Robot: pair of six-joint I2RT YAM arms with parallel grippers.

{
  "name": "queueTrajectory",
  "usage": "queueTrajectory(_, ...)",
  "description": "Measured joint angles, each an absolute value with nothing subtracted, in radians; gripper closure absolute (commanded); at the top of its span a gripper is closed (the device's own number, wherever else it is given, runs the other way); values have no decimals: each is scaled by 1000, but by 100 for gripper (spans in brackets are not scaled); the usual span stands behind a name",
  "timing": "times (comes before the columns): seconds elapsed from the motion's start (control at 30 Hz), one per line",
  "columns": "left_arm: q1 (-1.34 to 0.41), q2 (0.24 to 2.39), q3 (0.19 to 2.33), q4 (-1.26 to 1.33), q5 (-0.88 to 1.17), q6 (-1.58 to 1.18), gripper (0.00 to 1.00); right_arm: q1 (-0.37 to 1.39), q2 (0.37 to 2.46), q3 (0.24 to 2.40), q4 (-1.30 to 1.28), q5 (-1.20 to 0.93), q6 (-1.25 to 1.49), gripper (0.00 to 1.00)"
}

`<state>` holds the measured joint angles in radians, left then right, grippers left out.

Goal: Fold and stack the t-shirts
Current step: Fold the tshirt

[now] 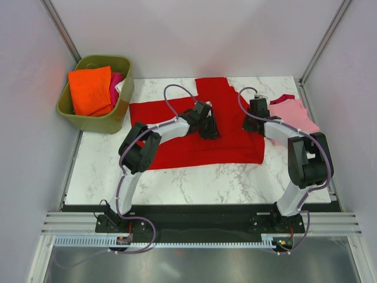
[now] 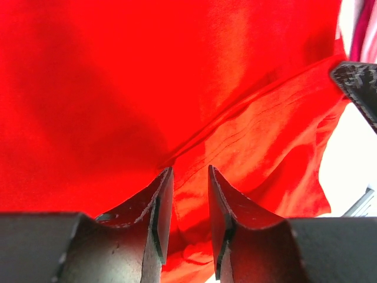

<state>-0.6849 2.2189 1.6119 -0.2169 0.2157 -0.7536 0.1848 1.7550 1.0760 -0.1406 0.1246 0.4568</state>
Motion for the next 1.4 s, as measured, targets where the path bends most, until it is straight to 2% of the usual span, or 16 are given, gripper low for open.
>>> queueTrajectory(0.4, -692, 2215, 1612, -241, 179, -766, 59, 176, 1748, 1069, -134, 109, 460, 100)
queueTrajectory(0.7, -693, 2185, 1571, -252, 136, -770, 51, 175, 1748, 1065, -127, 106, 467, 100)
queueTrajectory(1.07, -696, 2180, 1566, -253, 134, -772, 67, 174, 1748, 1060, -121, 106, 467, 100)
queueTrajectory(1.2, -699, 2188, 1589, -259, 138, -772, 76, 174, 1748, 1059, -120, 106, 467, 100)
queueTrajectory(1.4, -704, 2203, 1617, -261, 142, -772, 76, 173, 1748, 1056, -119, 106, 468, 100)
